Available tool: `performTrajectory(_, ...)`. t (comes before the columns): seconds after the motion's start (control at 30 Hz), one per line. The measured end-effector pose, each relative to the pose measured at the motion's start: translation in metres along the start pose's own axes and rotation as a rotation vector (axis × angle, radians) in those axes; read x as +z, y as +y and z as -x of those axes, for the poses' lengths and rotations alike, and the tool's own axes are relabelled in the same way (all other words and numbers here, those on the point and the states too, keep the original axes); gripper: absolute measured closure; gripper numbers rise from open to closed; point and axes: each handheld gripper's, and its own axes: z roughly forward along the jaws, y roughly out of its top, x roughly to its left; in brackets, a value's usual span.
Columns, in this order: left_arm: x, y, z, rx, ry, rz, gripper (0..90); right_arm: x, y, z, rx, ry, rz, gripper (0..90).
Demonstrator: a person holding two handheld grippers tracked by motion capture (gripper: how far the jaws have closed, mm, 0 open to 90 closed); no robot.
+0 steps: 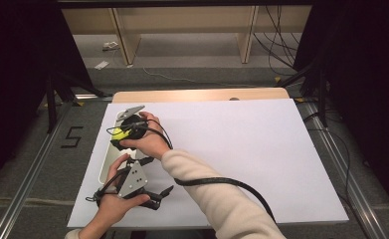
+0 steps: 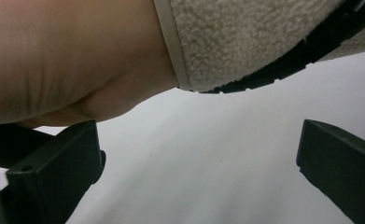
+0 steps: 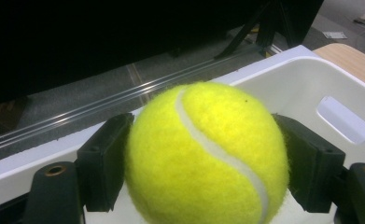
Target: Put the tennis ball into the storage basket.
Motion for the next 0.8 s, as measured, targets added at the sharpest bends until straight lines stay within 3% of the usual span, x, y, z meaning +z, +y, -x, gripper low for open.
performTrajectory(0.27, 0.0, 0.0, 0.0, -0.002, 0.001, 0.002, 0.0, 0.001, -0.002, 0.0, -0.002, -0.002, -0.008, 25.7)
performTrajectory(0.5, 0.0, 0.0, 0.0, 0.0, -0.001, 0.001, 0.0, -0.005, 0.005, 0.001, -0.001, 0.0, 0.027, 21.0)
performTrajectory(0.8, 0.0, 0.0, 0.0, 0.0, -0.001, 0.0, 0.0, -0.013, 0.006, 0.002, -0.007, -0.005, 0.034, 18.5)
